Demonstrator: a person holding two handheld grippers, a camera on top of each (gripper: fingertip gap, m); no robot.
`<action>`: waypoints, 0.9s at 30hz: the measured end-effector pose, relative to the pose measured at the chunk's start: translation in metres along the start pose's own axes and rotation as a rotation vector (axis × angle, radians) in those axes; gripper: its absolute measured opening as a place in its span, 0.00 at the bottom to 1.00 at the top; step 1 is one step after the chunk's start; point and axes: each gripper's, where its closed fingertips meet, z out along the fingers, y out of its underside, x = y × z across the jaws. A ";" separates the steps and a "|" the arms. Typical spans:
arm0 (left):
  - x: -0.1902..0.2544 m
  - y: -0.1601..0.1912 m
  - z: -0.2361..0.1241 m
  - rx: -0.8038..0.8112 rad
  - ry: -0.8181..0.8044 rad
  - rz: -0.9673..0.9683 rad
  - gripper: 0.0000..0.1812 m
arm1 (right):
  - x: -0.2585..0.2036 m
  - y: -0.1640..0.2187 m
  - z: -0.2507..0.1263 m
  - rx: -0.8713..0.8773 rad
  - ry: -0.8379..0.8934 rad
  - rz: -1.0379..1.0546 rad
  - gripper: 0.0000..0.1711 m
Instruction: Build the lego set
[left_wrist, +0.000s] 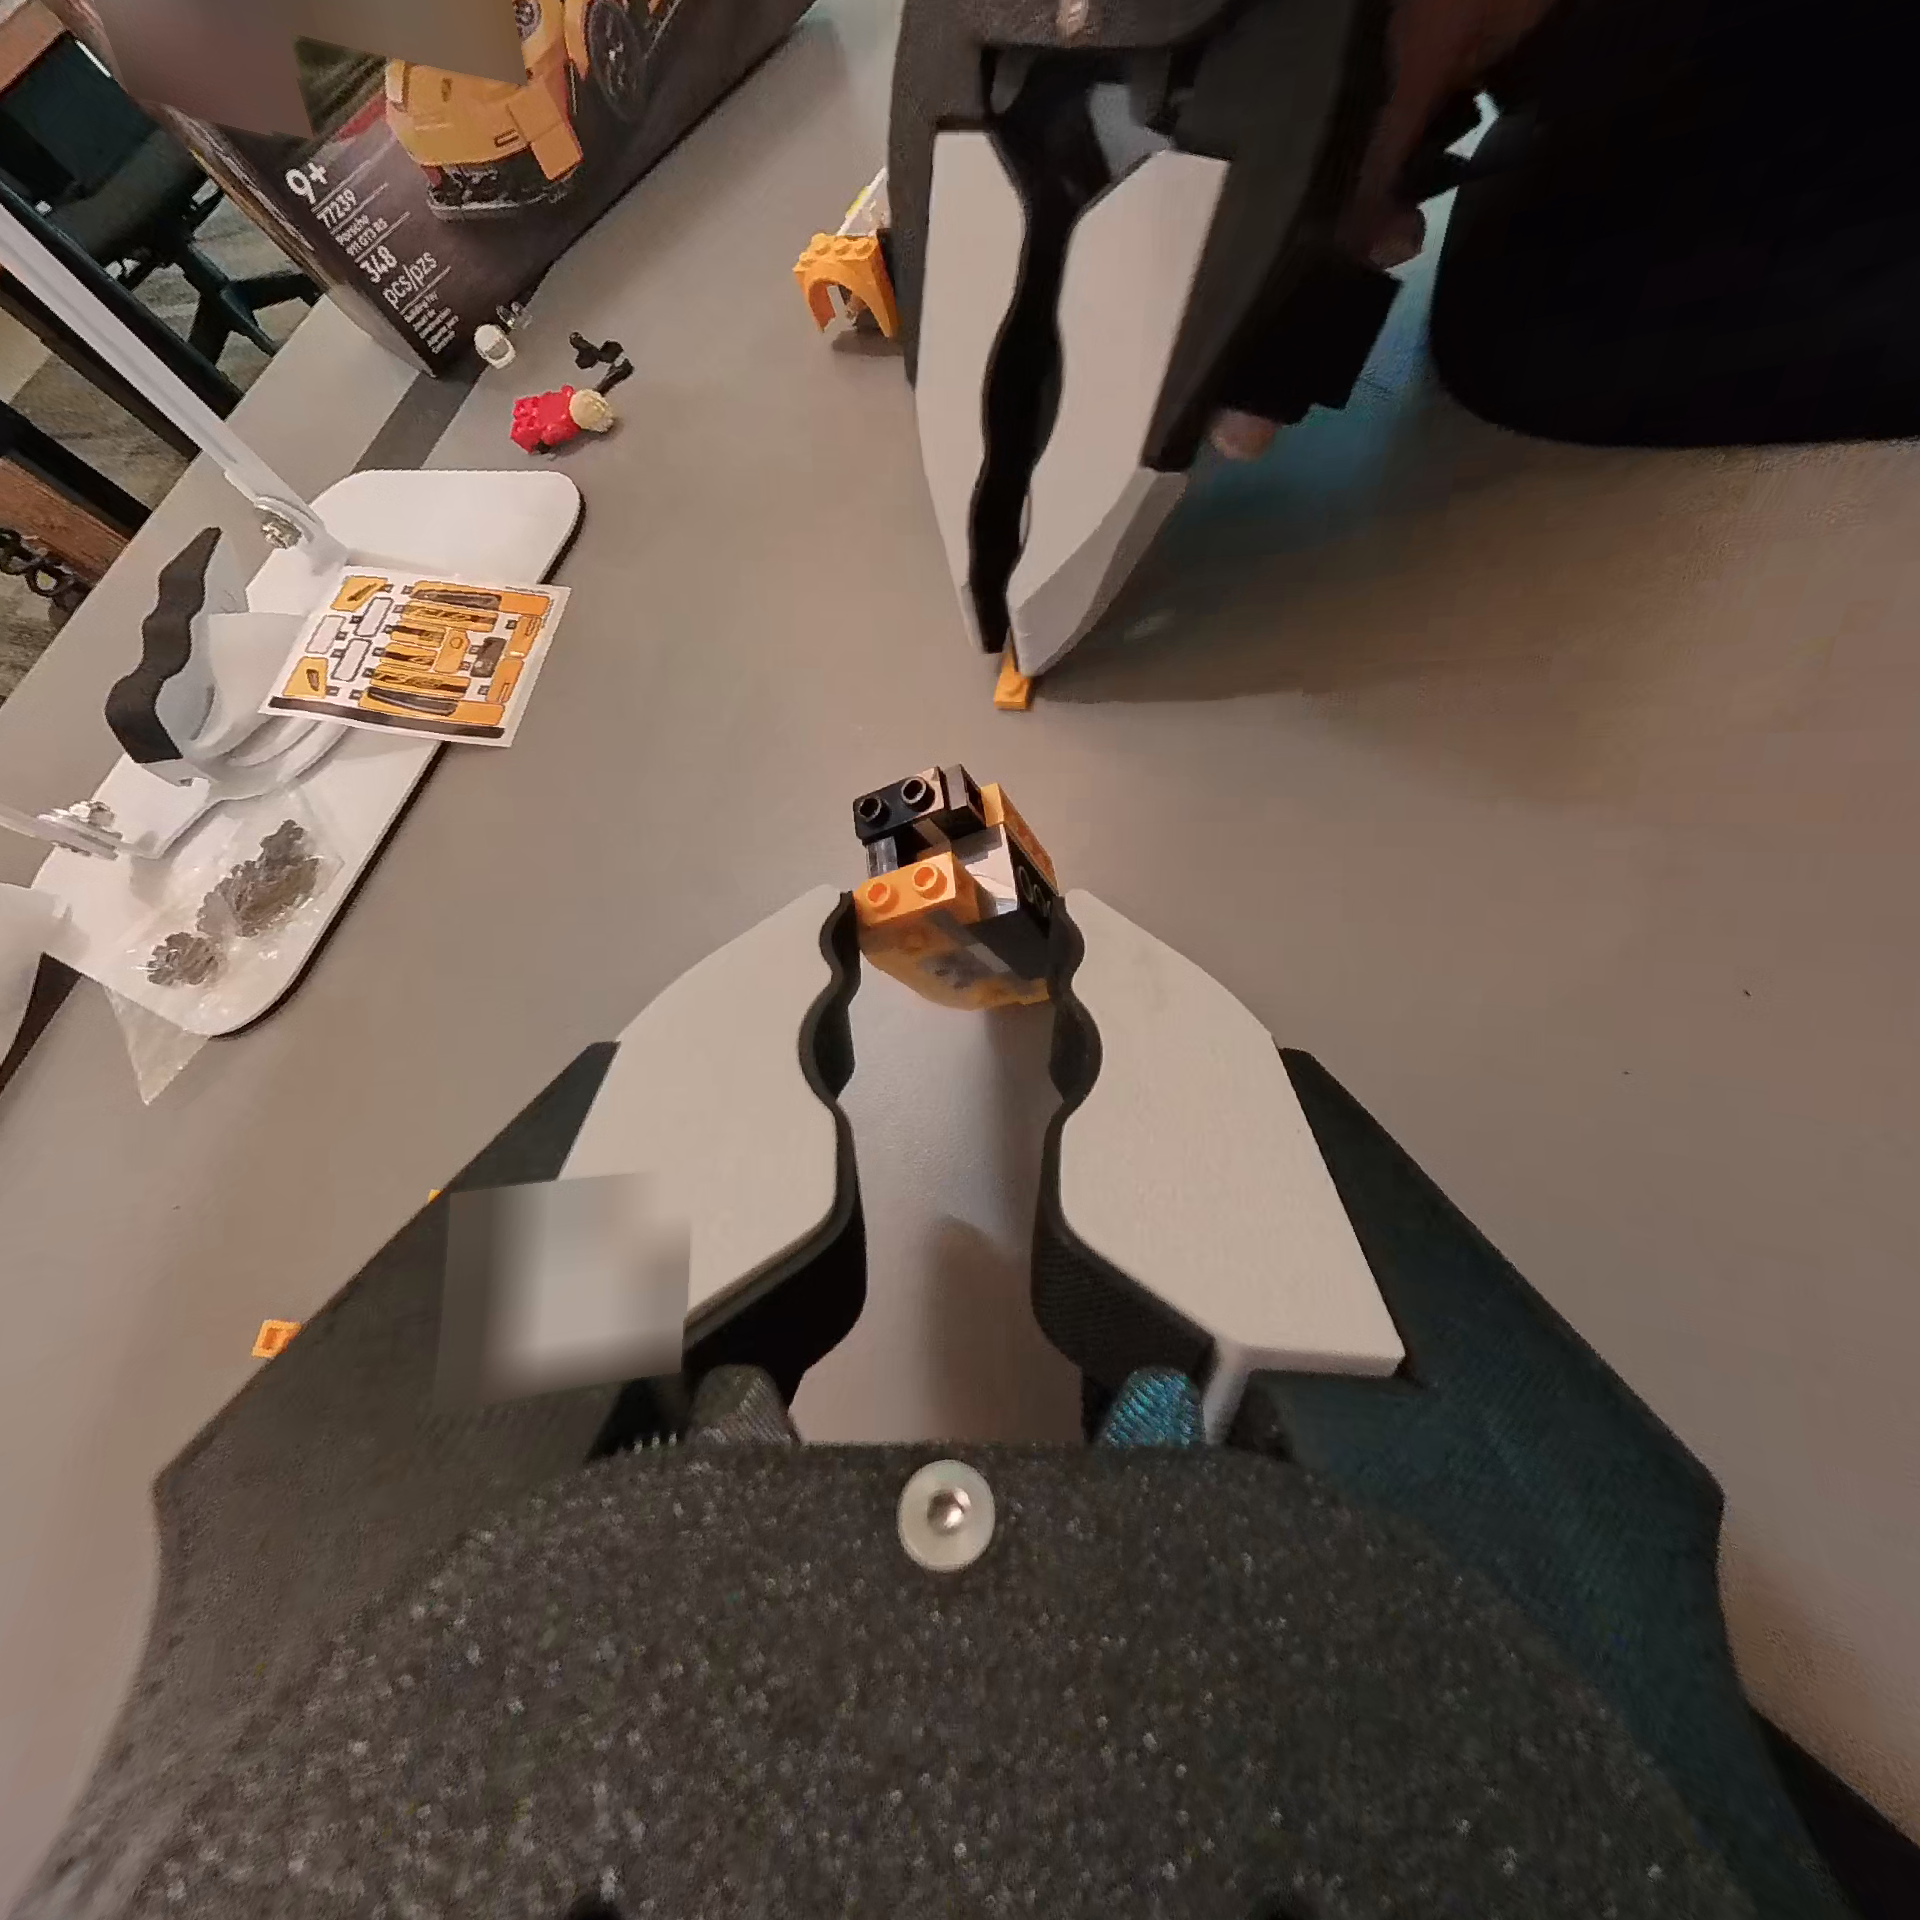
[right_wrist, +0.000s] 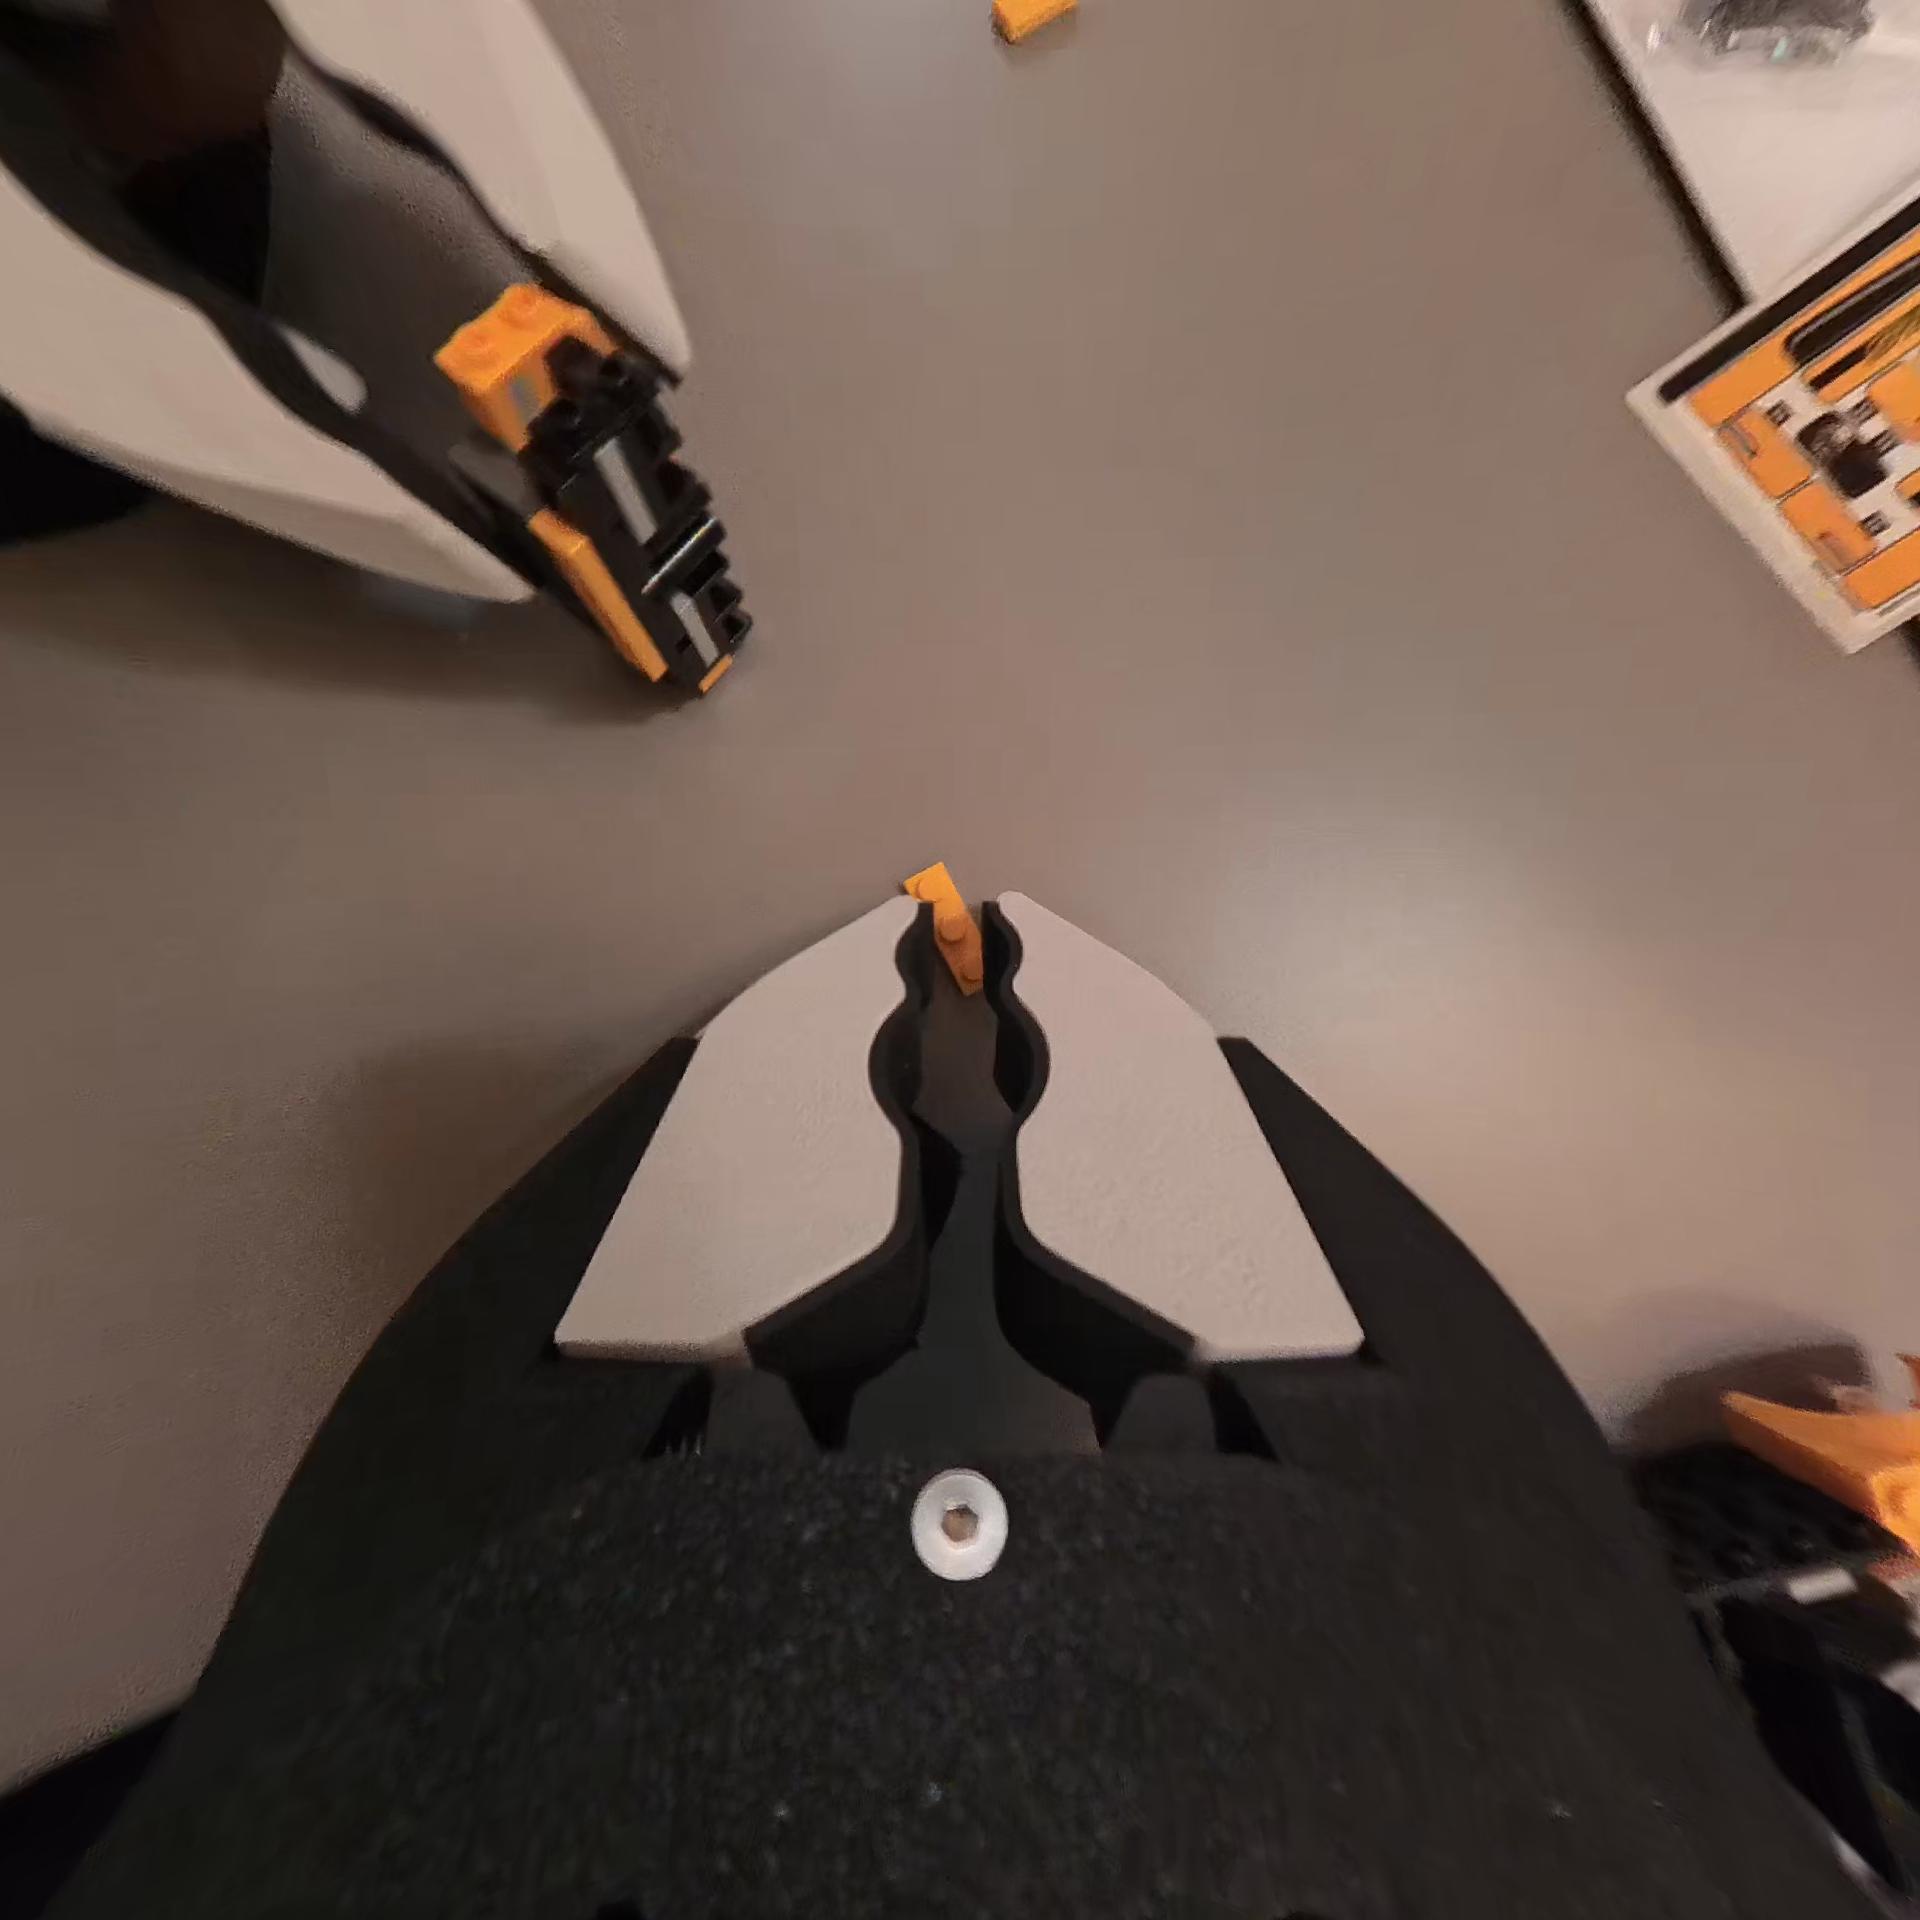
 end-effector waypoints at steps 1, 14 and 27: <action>0.000 0.000 0.000 0.000 0.000 0.001 0.19 | 0.002 -0.002 0.001 0.004 -0.021 0.036 0.06; 0.000 0.000 0.001 0.006 0.004 0.015 0.19 | 0.004 0.003 -0.001 -0.027 -0.080 -0.075 0.08; 0.017 0.000 0.005 0.028 0.070 0.148 0.17 | -0.003 0.003 -0.008 0.000 -0.098 -0.113 0.04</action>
